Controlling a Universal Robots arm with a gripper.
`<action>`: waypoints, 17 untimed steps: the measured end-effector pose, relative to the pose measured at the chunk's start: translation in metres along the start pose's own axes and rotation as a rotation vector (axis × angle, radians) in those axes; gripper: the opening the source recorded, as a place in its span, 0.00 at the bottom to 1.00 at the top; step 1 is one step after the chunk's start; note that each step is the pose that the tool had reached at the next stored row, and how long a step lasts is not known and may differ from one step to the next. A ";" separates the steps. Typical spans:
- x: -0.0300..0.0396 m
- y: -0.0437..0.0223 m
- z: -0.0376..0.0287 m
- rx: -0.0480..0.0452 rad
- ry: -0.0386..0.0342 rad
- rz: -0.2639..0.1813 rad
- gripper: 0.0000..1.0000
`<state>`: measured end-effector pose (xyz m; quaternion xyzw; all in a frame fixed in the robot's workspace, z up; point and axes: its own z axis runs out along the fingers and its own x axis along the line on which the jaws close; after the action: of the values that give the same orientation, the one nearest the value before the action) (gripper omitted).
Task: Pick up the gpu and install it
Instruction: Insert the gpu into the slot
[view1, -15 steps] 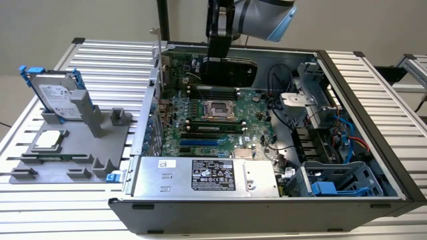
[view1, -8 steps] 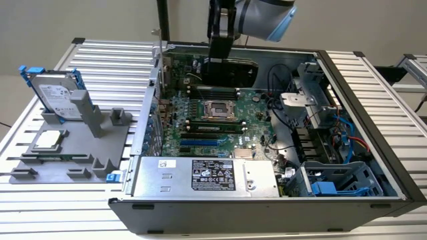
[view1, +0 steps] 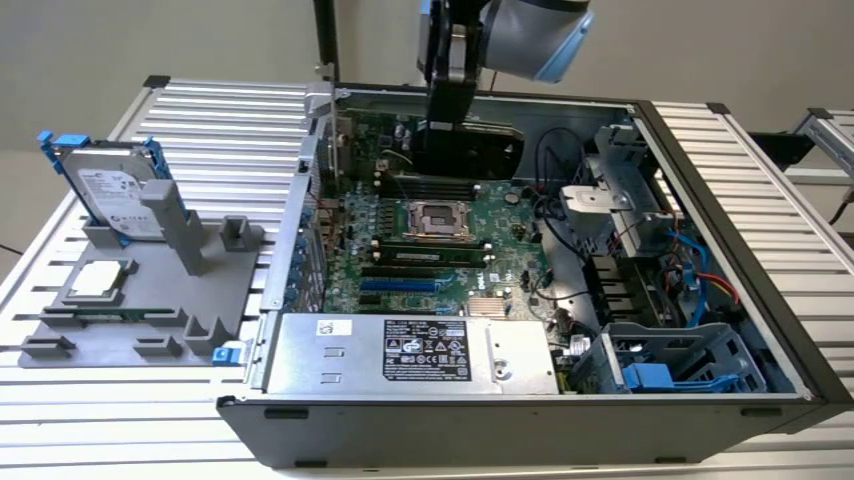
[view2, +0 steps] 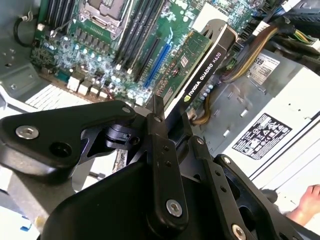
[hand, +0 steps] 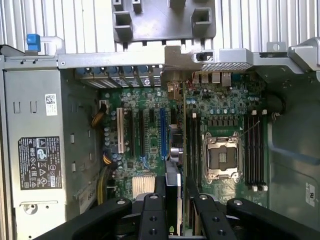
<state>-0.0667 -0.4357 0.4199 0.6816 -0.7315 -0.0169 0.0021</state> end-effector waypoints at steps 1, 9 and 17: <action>0.0000 -0.0009 0.0006 0.0001 -0.0001 0.006 0.00; -0.0004 -0.0030 0.0068 0.0004 -0.0005 0.022 0.00; -0.0027 -0.0030 0.0121 0.0004 -0.0003 0.018 0.00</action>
<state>-0.0639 -0.4330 0.4078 0.6748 -0.7378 -0.0169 0.0020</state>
